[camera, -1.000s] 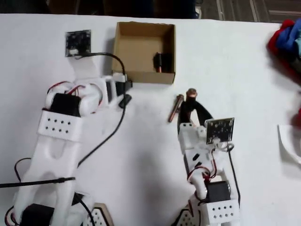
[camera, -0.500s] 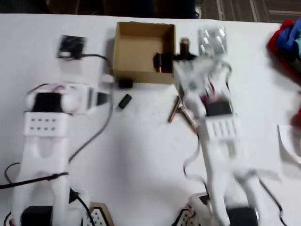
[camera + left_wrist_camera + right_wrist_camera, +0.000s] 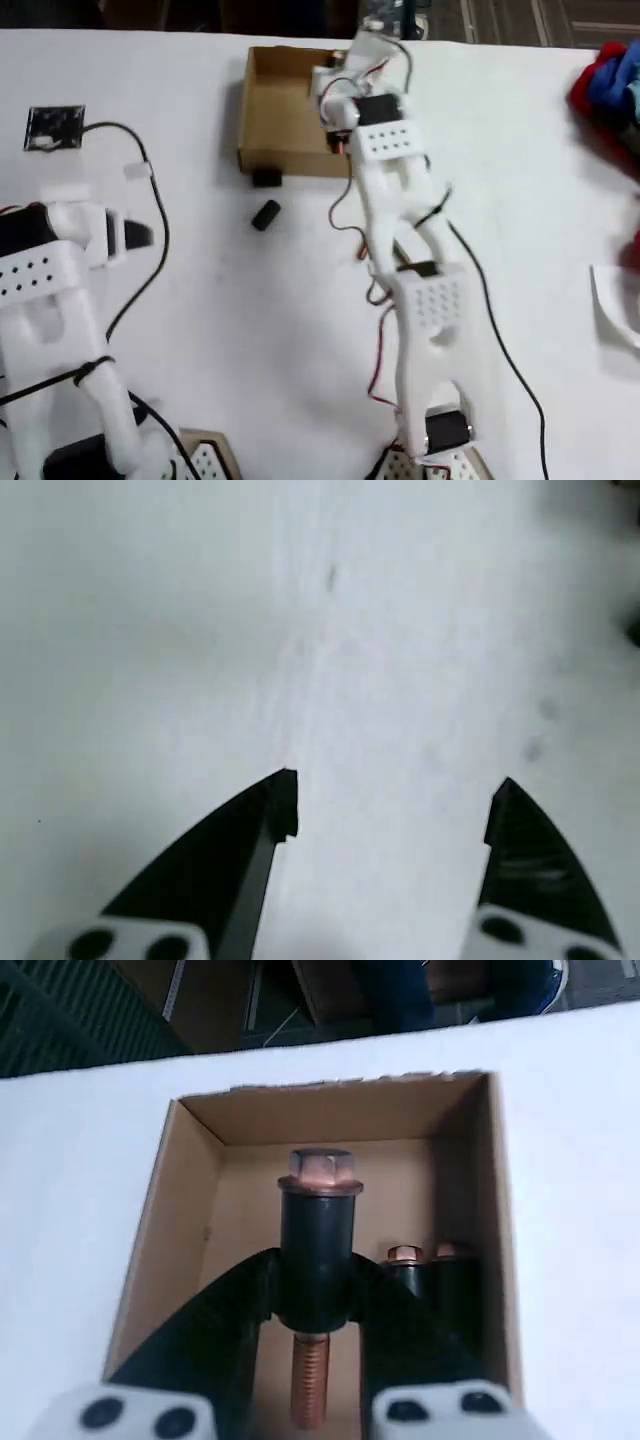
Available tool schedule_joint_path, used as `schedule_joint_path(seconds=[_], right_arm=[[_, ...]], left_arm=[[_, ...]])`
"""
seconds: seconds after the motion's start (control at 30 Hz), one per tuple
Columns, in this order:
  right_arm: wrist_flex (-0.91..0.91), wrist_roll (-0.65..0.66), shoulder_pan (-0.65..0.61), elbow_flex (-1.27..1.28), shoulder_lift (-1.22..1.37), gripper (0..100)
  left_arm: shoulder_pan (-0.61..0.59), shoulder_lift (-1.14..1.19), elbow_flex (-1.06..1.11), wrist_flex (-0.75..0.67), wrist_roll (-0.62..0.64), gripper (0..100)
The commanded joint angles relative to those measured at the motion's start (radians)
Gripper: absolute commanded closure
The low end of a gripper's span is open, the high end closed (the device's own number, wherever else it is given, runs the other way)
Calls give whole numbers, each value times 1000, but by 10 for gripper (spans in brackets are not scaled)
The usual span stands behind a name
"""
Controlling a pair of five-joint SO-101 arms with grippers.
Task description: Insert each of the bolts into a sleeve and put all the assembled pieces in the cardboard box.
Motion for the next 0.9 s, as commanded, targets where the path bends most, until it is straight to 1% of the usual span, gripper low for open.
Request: schedule_joint_path(seconds=[0.0,0.1,0.23,0.87], right_arm=[[51,32,-7,-364,194,980],[79,69,-4,-483,308,980],[85,92,1,-506,371,980],[81,94,-7,-454,426,979]], left_arm=[[-14,-11,38,0,-8,688],[-12,-11,84,-49,-8,688],[-12,-11,122,-106,-8,688],[-8,-11,124,-106,-6,688]])
